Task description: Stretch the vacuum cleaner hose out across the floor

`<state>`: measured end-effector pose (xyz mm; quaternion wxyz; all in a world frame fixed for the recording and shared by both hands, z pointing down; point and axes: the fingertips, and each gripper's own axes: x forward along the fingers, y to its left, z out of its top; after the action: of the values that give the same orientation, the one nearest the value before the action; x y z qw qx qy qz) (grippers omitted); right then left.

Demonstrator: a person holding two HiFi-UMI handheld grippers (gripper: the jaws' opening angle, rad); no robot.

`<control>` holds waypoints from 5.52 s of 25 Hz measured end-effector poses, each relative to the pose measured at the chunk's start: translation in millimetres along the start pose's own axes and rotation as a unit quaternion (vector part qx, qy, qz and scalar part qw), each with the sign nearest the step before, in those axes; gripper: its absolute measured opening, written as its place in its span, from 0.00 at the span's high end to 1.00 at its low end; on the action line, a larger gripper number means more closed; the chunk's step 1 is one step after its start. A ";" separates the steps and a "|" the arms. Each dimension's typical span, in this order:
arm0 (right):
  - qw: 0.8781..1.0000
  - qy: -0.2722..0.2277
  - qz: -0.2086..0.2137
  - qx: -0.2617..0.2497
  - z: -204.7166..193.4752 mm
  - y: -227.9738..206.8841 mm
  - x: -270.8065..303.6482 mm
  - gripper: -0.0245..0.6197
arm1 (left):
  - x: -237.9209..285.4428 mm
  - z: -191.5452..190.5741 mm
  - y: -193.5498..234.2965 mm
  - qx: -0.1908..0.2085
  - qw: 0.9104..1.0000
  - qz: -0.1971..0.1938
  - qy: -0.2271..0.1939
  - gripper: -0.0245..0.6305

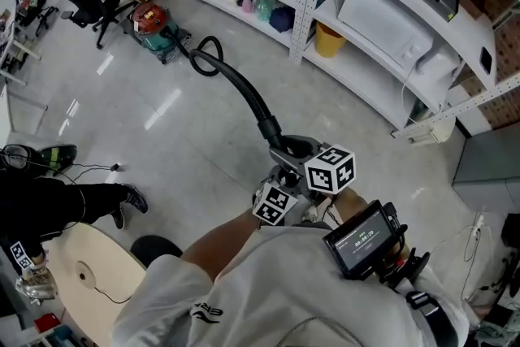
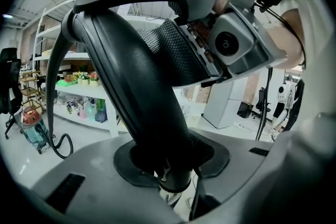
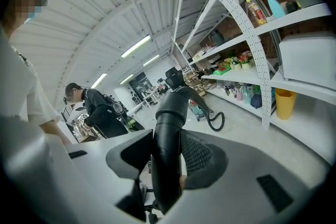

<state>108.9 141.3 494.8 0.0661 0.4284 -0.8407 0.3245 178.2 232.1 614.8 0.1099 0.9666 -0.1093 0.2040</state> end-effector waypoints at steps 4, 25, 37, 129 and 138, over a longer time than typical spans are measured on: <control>1.000 0.001 0.005 -0.002 -10.8 -5.7 -24.7 0.70 | 13.8 0.8 -24.0 -0.001 1.000 0.004 0.001 0.78; 1.000 -0.019 -0.002 -0.007 -63.2 -33.0 -166.3 0.70 | 80.6 15.5 -161.7 0.012 1.000 -0.010 0.011 0.78; 0.999 -0.037 -0.032 0.002 -96.0 10.6 -181.0 0.70 | 38.7 -9.9 -203.0 0.031 0.998 -0.046 0.007 0.77; 0.999 -0.047 -0.013 0.007 -345.2 77.7 -591.5 0.70 | 118.3 -77.9 -709.6 0.120 0.960 -0.248 0.045 0.75; 0.999 -0.017 0.027 -0.021 -362.7 58.3 -650.8 0.70 | 167.9 -60.9 -762.7 0.100 0.967 -0.231 0.040 0.75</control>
<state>410.2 825.2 496.2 0.0521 0.4093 -0.8595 0.3017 500.9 945.9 611.4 0.0606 0.9628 0.1421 0.2217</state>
